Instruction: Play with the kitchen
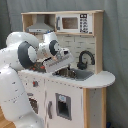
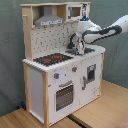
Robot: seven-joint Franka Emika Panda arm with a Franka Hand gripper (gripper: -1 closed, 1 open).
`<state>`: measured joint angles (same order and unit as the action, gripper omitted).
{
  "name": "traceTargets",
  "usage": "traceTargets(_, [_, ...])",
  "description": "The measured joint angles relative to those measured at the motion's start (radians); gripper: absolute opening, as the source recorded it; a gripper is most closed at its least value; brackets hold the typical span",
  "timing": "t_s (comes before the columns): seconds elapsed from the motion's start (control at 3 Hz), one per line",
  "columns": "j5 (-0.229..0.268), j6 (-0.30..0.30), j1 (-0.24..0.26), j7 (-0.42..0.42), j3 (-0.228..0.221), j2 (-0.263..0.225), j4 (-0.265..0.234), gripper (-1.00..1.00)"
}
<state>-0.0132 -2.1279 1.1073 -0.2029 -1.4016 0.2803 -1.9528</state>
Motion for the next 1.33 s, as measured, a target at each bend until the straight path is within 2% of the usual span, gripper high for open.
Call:
traceTargets(0.33, [0.0,0.003,0.042,0.0,-0.039,0.0,0.002,1.0])
traceTargets(0.67, [0.0,0.005,0.043,0.0,-0.04,0.0,0.002,-1.0])
traceTargets(1.0, [-0.001,0.024,0.065,0.0,-0.078,0.0,0.001,-1.0])
traceTargets(1.33, [-0.003,0.03,0.13,0.0,-0.155,0.0,0.001,-1.0])
